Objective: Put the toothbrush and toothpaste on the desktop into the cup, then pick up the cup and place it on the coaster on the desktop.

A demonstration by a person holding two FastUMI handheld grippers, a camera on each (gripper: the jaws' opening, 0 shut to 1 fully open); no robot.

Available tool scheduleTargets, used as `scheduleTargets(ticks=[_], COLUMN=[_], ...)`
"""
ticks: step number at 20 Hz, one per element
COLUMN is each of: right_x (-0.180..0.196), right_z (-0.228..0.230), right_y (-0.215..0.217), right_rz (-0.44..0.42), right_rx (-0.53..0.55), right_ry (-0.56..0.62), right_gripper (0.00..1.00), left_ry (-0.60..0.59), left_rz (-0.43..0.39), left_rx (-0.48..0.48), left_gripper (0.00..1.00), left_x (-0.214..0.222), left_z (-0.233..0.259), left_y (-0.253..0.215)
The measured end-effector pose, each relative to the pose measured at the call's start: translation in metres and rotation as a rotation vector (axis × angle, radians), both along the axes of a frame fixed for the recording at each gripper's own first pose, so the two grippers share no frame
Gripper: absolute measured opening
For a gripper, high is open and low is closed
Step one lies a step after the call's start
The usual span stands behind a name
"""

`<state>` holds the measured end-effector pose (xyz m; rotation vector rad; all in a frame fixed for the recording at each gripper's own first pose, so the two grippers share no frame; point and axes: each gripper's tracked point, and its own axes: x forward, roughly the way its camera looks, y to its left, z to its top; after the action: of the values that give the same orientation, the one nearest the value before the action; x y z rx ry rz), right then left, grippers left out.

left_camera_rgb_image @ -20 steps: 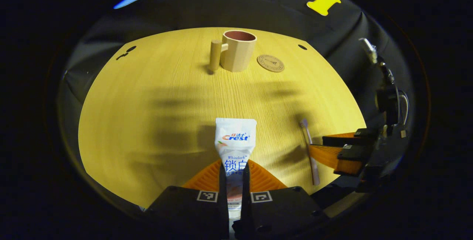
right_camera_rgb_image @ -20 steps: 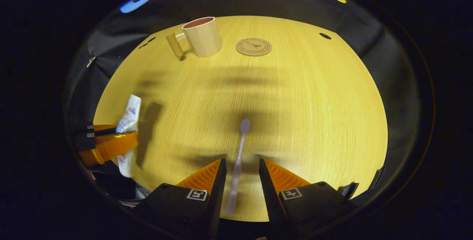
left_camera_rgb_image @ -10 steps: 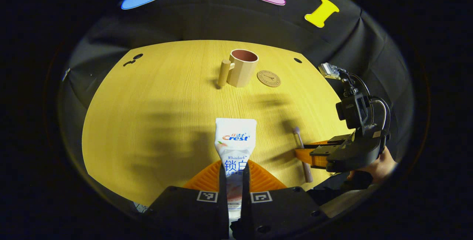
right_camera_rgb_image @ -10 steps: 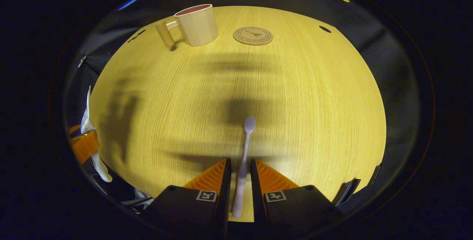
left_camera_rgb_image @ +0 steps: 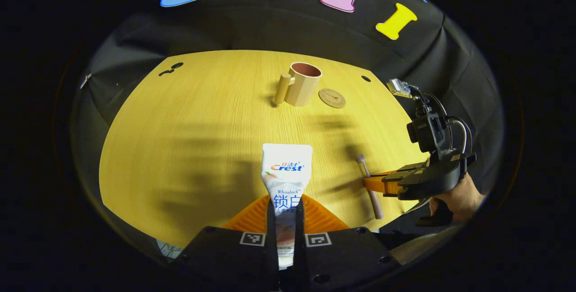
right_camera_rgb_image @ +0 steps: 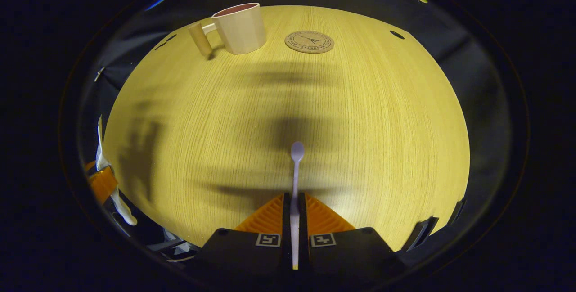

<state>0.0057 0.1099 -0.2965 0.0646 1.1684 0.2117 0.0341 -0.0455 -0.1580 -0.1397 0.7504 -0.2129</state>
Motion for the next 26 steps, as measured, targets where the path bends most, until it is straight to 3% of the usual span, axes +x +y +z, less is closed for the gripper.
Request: scheduleTargets(ticks=[3,5,7,12,19,26], right_x=[0.002,0.004,0.013,0.026,0.026,0.005], right_z=[0.003,0.008,0.027,0.074,0.128,0.144], right_y=[0.001,0.007,0.014,0.004,-0.022,-0.054], right_rz=[-0.021,-0.053,-0.067,-0.050,-0.081,-0.151], right_rx=[0.048,0.136,0.237,0.335,0.417,0.438], right_ry=[-0.038,-0.079,-0.150,-0.313,-0.428,-0.467], right_gripper=[0.06,0.06,0.06,0.06,0.06,0.06], left_ry=[-0.023,-0.045,-0.081,-0.200,-0.376,-0.615], left_rz=[0.026,0.042,0.055,0.062,0.037,-0.004], left_rx=[-0.022,-0.039,-0.052,-0.084,-0.203,-0.255], left_gripper=[0.18,0.18,0.18,0.18,0.18,0.17], left_x=[0.000,0.001,0.005,0.033,0.111,0.197], left_z=[0.008,0.016,0.027,0.065,0.132,0.203], left_y=[0.003,0.004,0.007,0.006,-0.017,-0.040])
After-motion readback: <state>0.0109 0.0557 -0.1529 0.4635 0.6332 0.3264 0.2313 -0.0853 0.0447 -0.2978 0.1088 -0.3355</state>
